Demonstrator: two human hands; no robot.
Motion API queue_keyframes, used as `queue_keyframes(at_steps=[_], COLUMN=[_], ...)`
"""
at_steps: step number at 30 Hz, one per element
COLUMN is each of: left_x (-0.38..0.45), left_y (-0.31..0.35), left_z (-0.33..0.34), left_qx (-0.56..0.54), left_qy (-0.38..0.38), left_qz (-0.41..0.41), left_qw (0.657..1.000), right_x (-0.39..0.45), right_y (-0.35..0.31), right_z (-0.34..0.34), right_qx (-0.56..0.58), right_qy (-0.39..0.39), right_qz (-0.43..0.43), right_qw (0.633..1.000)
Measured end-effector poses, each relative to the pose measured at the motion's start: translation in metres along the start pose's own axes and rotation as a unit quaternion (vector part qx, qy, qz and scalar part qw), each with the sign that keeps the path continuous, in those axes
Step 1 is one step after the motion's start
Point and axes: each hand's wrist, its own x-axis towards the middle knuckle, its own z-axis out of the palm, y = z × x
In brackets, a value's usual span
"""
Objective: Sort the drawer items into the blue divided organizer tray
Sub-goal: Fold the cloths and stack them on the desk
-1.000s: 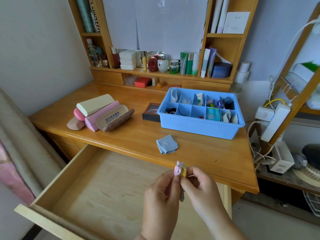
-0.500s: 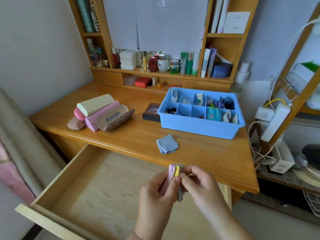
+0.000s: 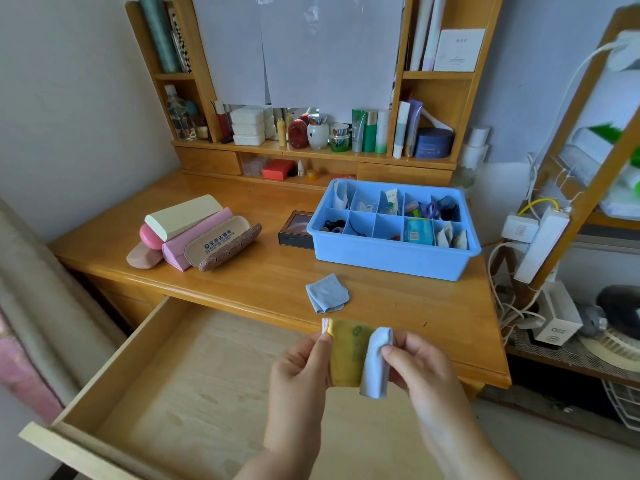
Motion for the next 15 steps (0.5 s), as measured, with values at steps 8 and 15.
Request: queue_keyframes(at_steps=[8,15], left_x=[0.045,0.051], left_y=[0.012,0.01], left_z=[0.036,0.059], left_qx=[0.108,0.228], left_qy=[-0.109,-0.176], left_qz=[-0.026,0.033], left_qw=[0.988,0.957], right_x=[0.01,0.041], right_y=[-0.028,-0.035], right_z=[-0.059,-0.063], right_qx=[-0.153,-0.071], right_qy=[-0.024,-0.085], right_qz=[-0.086,-0.035], right_qw=[0.984,0.993])
